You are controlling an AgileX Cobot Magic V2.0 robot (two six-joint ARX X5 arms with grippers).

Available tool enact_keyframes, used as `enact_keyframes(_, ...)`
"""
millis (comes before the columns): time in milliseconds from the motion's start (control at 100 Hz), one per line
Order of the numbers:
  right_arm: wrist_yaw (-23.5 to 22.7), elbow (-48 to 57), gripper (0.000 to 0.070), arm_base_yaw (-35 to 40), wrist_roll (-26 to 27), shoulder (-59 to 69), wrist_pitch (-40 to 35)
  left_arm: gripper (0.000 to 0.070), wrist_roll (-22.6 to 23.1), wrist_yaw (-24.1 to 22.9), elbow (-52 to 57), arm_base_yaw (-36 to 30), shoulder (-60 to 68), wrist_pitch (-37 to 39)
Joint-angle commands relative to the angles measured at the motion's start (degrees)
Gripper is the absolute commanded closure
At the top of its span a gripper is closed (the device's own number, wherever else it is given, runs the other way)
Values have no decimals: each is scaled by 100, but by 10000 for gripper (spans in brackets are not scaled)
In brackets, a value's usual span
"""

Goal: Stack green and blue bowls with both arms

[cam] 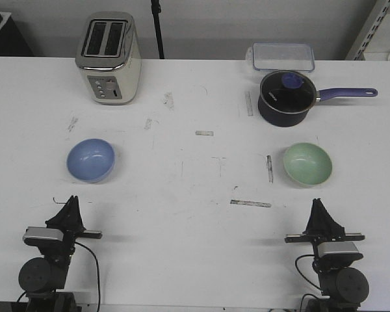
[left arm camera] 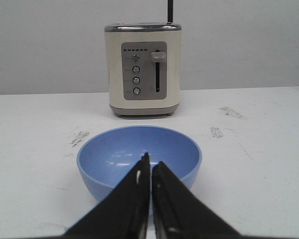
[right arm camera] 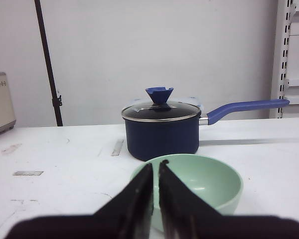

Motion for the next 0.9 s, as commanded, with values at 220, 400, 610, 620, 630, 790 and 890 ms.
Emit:
enact_keyframes(220, -2, -9, 687, 0, 164, 0, 70, 698, 74, 11, -127, 2, -9, 70)
enact_keyframes(400, -4, 9, 687, 0, 160, 0, 33, 698, 74, 11, -127, 2, -9, 70)
enact_keyframes(610, -2, 494, 687, 0, -140, 13, -481, 698, 74, 11, -127, 2, -9, 70)
enact_keyframes(620, -4, 529, 687, 0, -184, 20, -518, 698, 74, 11, -127, 2, -9, 70)
enact_keyframes(630, -4, 566, 687, 0, -223, 31, -557, 698, 74, 11, -127, 2, -9, 70)
enact_keyframes(790, 7, 1283, 687, -2, -667, 455, -1224, 698, 74, 11, -127, 2, -9, 70)
enact_keyframes(890, 4, 1779, 687, 0, -756, 964, -1569, 698, 74, 11, -127, 2, -9, 70)
